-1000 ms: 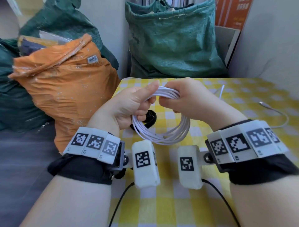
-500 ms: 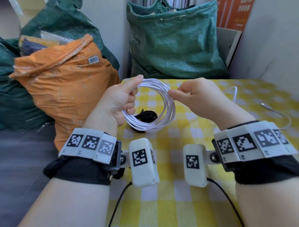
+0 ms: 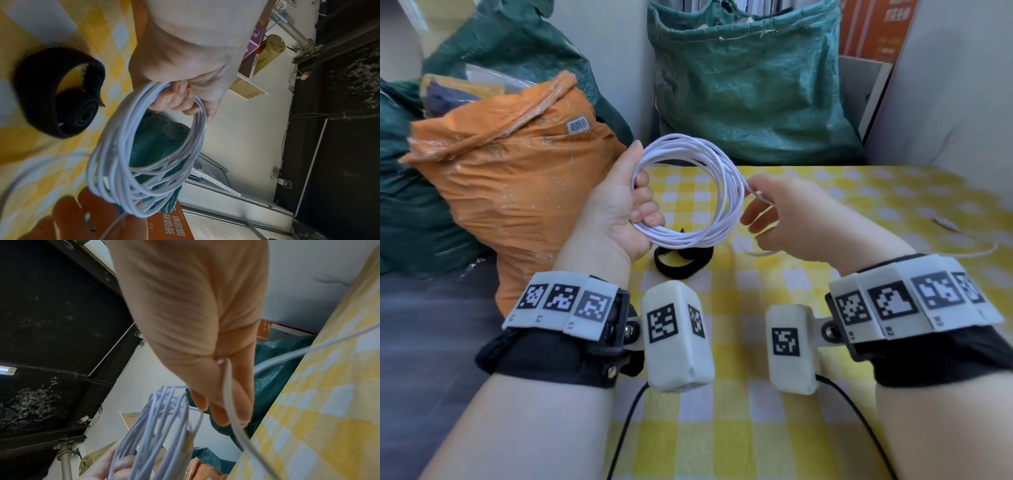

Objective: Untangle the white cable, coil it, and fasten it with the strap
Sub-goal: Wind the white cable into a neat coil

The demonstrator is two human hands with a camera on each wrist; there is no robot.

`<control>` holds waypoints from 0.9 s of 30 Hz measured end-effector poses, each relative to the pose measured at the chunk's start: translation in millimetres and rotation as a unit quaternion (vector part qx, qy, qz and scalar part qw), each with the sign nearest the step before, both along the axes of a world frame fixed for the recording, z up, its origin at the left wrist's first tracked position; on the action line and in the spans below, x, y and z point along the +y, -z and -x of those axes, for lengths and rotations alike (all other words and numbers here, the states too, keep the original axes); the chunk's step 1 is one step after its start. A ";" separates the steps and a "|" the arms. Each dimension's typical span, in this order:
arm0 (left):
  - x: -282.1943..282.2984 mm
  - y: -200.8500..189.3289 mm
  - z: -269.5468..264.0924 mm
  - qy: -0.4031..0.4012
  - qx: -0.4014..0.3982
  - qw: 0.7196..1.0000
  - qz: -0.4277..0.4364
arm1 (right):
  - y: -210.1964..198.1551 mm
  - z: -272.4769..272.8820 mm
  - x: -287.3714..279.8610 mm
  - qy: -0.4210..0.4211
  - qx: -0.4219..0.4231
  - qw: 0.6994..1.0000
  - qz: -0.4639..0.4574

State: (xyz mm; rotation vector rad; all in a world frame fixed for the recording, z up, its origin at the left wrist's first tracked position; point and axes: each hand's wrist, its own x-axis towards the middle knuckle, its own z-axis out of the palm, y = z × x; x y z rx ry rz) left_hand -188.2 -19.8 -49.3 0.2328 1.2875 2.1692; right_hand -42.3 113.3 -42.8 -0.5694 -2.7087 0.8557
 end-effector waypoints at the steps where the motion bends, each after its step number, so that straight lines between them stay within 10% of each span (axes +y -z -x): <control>1: 0.9 0.1 0.0 -0.001 -0.008 1.000 -0.009 | 0.1 0.8 -1.5 -0.010 -0.004 1.000 0.006; 10: 7.3 5.2 -2.3 0.012 -0.026 0.999 -0.046 | 2.0 2.3 -7.7 -0.091 0.028 0.982 0.160; 23: 14.8 4.3 -21.4 0.184 0.023 0.982 -0.038 | 3.4 7.5 -0.7 0.069 0.223 0.930 0.284; 27: 10.1 0.9 -26.0 0.209 0.078 0.975 0.026 | -0.8 3.5 6.1 0.103 0.253 0.942 0.194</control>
